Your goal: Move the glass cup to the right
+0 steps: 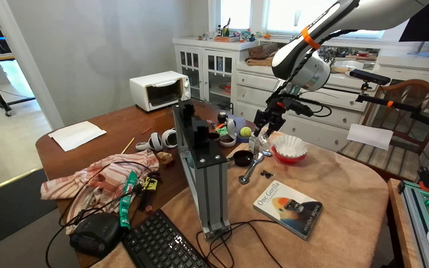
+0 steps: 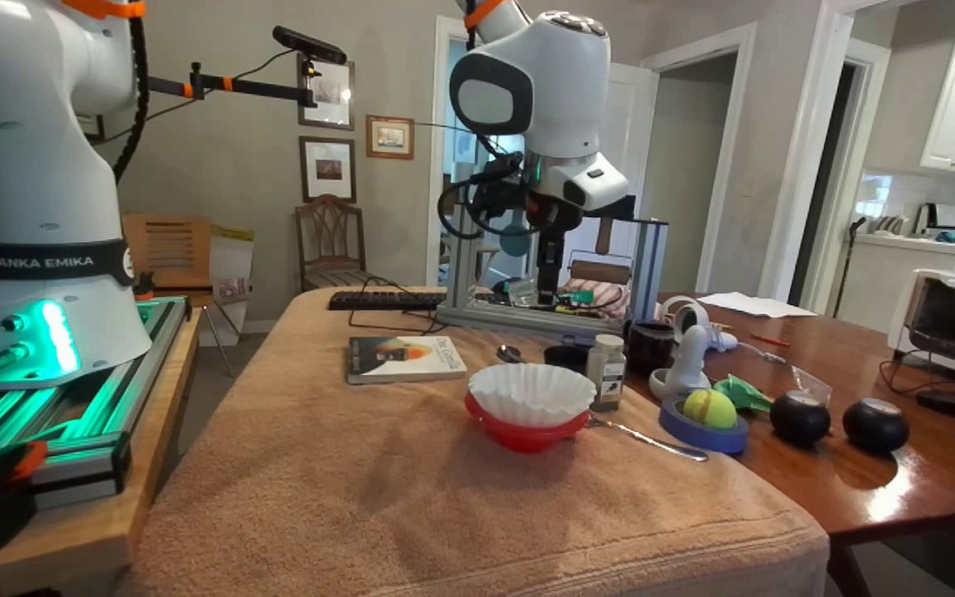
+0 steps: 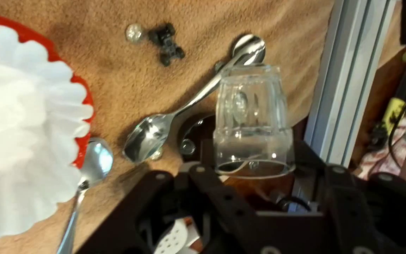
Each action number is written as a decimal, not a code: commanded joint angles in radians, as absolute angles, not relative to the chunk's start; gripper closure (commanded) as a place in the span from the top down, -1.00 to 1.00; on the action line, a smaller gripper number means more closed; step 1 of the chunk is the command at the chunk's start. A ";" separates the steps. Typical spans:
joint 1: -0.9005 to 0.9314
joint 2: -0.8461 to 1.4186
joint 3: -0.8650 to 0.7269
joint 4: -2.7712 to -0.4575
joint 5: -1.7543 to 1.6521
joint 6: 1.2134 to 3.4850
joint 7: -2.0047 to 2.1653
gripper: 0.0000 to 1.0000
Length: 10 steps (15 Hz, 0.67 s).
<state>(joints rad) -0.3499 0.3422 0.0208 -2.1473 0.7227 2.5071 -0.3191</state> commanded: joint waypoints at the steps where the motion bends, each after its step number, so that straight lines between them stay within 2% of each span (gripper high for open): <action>1: -0.329 0.278 -0.010 -2.248 0.853 2.684 -0.325 -0.36; 5: -0.340 0.251 0.036 -2.293 1.017 2.919 -0.317 -0.36; 10: -0.307 0.297 0.112 -2.242 1.192 3.232 -0.300 -0.36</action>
<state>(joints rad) -0.3387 0.2775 0.0769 -2.2612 1.1158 3.0816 -0.3182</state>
